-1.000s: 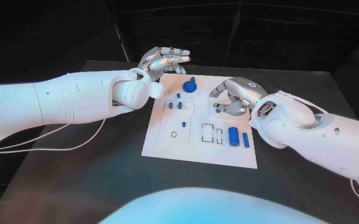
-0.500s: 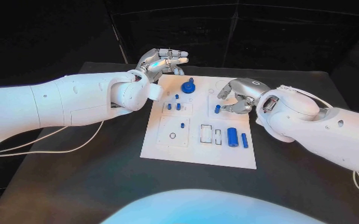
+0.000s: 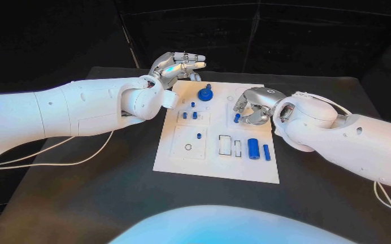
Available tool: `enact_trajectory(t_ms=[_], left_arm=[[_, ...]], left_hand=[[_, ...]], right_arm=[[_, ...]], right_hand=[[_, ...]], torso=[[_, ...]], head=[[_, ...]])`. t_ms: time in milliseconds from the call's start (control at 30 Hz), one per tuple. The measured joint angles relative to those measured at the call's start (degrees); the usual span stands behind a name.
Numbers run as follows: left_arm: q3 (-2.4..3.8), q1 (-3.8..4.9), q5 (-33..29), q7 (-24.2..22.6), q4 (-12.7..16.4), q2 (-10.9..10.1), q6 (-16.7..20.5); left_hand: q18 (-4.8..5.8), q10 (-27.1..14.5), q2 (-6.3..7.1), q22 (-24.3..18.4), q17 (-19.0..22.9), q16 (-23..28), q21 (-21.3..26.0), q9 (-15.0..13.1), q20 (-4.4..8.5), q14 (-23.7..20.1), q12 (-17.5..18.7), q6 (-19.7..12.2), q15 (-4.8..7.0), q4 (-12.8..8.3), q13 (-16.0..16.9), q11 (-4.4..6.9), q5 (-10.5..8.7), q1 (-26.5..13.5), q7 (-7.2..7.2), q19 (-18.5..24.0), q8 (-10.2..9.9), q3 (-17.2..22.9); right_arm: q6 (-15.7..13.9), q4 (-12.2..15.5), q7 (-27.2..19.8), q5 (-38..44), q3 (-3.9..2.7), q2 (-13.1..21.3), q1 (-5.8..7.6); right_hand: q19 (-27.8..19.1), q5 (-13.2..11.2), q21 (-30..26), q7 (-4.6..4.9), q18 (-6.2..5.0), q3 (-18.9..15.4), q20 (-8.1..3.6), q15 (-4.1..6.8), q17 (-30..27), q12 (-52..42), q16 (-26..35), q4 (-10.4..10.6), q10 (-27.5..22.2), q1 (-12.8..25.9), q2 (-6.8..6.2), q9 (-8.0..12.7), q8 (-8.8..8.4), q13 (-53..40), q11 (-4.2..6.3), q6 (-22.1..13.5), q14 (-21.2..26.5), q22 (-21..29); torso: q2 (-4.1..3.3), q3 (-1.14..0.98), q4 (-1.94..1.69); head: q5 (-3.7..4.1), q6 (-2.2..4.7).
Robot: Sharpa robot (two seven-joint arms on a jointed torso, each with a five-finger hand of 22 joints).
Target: Assemble the parts on the task board
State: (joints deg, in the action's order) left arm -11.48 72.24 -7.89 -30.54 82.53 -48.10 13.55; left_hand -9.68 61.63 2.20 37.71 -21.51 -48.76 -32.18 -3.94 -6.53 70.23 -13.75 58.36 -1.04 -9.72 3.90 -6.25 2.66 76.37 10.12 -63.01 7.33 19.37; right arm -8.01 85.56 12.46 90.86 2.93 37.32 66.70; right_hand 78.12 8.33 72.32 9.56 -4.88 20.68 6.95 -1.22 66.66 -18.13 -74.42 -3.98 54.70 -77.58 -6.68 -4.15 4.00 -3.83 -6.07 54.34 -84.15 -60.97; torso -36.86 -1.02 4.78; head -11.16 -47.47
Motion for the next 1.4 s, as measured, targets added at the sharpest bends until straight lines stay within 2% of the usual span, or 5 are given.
enact_trajectory(t_ms=[467, 867, 1133, 1300, 1400], left_arm=[[0.0, 0.0, 0.0, 0.01, -0.2, 0.18, -0.14], [0.0, -0.01, 0.0, 0.02, -0.24, 0.19, -0.22], [0.0, -0.01, -0.01, 0.04, -0.24, 0.17, -0.28], [0.0, -0.01, -0.01, 0.05, -0.22, 0.14, -0.31], [0.0, -0.01, -0.01, 0.05, -0.22, 0.11, -0.32]], left_hand=[[0.01, 0.0, 0.0, 0.01, 0.0, 0.0, 0.0, 0.0, 0.0, 0.0, 0.0, 0.0, 0.0, 0.0, 0.0, 0.0, 0.0, 0.0, 0.0, 0.0, 0.0, 0.0], [0.0, 0.0, 0.0, 0.01, 0.05, 0.0, 0.0, -0.01, 0.0, 0.0, 0.0, 0.0, 0.0, 0.0, 0.01, 0.0, 0.0, 0.0, 0.0, 0.0, 0.0, 0.0], [0.01, 0.0, 0.0, 0.02, 0.04, 0.0, 0.0, -0.01, 0.0, 0.0, 0.0, 0.0, 0.0, 0.0, 0.01, 0.0, 0.0, 0.0, 0.0, 0.0, 0.0, 0.0], [0.01, 0.0, 0.0, 0.02, 0.04, 0.0, 0.0, -0.01, 0.0, 0.0, 0.0, 0.0, 0.0, 0.0, 0.01, 0.0, 0.0, 0.0, 0.0, 0.0, 0.0, 0.0], [0.0, 0.0, 0.0, 0.02, 0.04, 0.0, 0.0, -0.01, 0.0, 0.0, 0.0, 0.0, 0.0, 0.0, 0.01, 0.0, 0.0, 0.0, 0.0, 0.0, 0.0, 0.0]], right_arm=[[1.21, -1.23, -0.3, 0.05, 0.04, -1.21, -0.22], [1.93, -2.24, -0.14, 0.48, 0.07, -2.09, -0.45], [2.04, -2.98, 0.11, 1.42, 0.15, -2.51, -0.73], [1.19, -2.84, 0.14, 1.9, 0.2, -2.36, -0.85], [-0.57, -2.22, -0.03, 1.97, 0.21, -1.73, -0.9]], right_hand=[[1.18, 0.0, 1.09, 0.09, -0.01, 2.72, -0.73, 0.64, -0.02, 0.0, 0.0, -0.3, 6.81, -1.06, 1.05, -0.43, 1.11, 0.07, 0.92, 4.3, 0.2, -2.11], [1.56, -0.21, 1.3, -0.42, 0.0, 3.29, -1.11, 0.84, 0.25, 0.46, 0.0, -0.26, 7.96, -0.89, 1.22, -0.42, 1.32, 0.01, 1.26, 5.13, 0.0, -2.51], [1.56, -0.21, 1.56, -0.27, 0.0, 3.46, -1.11, 1.04, 0.33, 0.68, -0.24, -0.38, 8.38, -0.83, 1.28, -0.42, 1.32, 0.02, 1.27, 5.37, 0.2, -2.75], [2.73, -0.21, 3.12, -0.9, 0.0, 3.68, -1.31, 1.45, 1.38, 0.68, -1.12, -0.15, 10.33, -0.81, 1.29, -0.61, 1.95, -0.26, 1.75, 6.96, 0.22, -4.82], [3.09, 0.02, 3.55, -1.3, 0.0, 4.0, -1.64, 1.77, 1.81, 0.69, -1.51, -0.15, 11.52, -0.53, 1.57, -0.75, 2.23, -0.55, 2.3, 7.96, 0.11, -5.82]], torso=[[0.02, -0.02, 0.04], [0.02, 0.0, 0.04], [0.04, 0.02, 0.05], [0.05, 0.02, 0.05], [0.05, 0.01, 0.06]], head=[[-0.15, -0.2], [-0.1, -0.42], [-0.18, -0.49], [-0.18, -0.49], [-0.18, -0.49]])
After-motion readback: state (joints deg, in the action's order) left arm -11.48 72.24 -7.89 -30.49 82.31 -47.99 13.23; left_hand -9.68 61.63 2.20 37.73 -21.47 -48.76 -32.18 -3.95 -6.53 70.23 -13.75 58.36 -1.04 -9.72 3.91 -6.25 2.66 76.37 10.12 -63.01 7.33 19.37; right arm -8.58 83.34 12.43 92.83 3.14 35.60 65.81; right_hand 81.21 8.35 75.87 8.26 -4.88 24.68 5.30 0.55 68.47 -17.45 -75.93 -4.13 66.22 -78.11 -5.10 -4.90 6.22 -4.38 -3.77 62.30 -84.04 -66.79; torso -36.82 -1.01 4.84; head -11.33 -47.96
